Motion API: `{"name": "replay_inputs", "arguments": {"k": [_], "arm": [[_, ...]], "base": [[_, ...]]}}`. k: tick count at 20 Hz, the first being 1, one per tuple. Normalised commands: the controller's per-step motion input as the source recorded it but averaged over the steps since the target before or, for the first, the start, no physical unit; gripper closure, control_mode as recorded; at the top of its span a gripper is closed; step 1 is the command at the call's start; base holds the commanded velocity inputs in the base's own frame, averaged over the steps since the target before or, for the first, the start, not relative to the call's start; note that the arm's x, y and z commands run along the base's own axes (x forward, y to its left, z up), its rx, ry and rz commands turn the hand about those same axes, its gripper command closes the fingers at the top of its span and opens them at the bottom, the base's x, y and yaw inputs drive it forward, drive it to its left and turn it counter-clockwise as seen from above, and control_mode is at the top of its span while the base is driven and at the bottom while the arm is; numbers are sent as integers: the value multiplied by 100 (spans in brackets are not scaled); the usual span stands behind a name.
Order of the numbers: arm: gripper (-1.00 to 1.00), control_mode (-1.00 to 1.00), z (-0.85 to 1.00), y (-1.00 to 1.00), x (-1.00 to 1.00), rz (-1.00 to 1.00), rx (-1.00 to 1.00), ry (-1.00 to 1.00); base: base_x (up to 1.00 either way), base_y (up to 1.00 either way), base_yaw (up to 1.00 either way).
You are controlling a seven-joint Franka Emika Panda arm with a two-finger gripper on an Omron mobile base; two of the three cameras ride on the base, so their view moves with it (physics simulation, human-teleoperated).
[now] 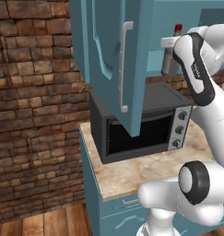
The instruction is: Open the cabinet directly in front. Then move the liquor and the mug to the dining counter with the jar on it.
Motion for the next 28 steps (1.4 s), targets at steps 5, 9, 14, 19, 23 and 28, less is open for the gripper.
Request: {"name": "replay_inputs", "arguments": {"k": [5,9,14,19,23,28], "arm": [[100,-100,0,0,-100,2,0,-7],[100,-100,0,-1,-100,3,-1,-5],[100,-100,0,0,-100,5,0,-8],[100,-100,0,0,-100,5,0,-7],[100,-100,-4,0,-100,6,0,-2],[100,-100,-28,0,-69,5,0,0]], "base": [[0,0,0],[0,0,0],[0,0,0],[0,0,0],[0,0,0],[0,0,0]]}}
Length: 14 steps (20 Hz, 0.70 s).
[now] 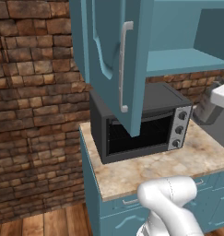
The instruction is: Open the cabinet directly in front. Then move the liquor and the mug to the dining counter with the jar on it.
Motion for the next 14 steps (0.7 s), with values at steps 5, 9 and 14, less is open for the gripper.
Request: {"name": "replay_inputs", "arguments": {"k": [5,9,14], "arm": [[100,-100,-19,3,-11,0,0,0],[100,-100,-11,0,-7,0,0,0],[100,100,0,0,0,0,0,0]], "base": [[0,0,0],[0,0,0],[0,0,0]]}}
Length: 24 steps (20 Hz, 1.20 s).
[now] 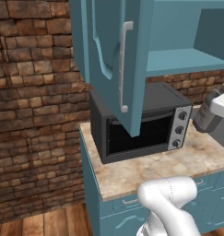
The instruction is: Open the cabinet directly in front. Then move the liquor and the mug to the dining counter with the jar on it.
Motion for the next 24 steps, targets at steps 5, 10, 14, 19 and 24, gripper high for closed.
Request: {"name": "replay_inputs", "arguments": {"k": [5,10,14,19,24], "arm": [[100,100,0,0,0,0,0,0],[100,100,0,0,0,0,0,0],[100,100,0,0,0,0,0,0],[100,100,0,0,0,0,0,0],[100,100,0,0,0,0,0,0]], "base": [[-62,-9,2],[-99,-36,3],[-66,-49,-10],[-11,-28,-43],[0,-1,-64]]}}
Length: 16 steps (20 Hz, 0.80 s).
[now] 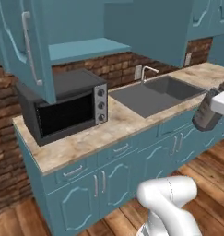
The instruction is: Open the cabinet directly in front. Then move the liquor and the mug to the dining counter with the jar on it.
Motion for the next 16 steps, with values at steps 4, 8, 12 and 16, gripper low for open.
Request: {"name": "replay_inputs", "arguments": {"k": [4,8,12,16], "arm": [[100,100,0,0,0,0,0,0],[100,100,0,0,0,0,0,0],[100,100,0,0,0,0,0,0],[100,100,0,0,0,0,0,0]], "base": [[0,0,-64],[-6,0,-58],[-4,0,-56],[-19,0,-56]]}}
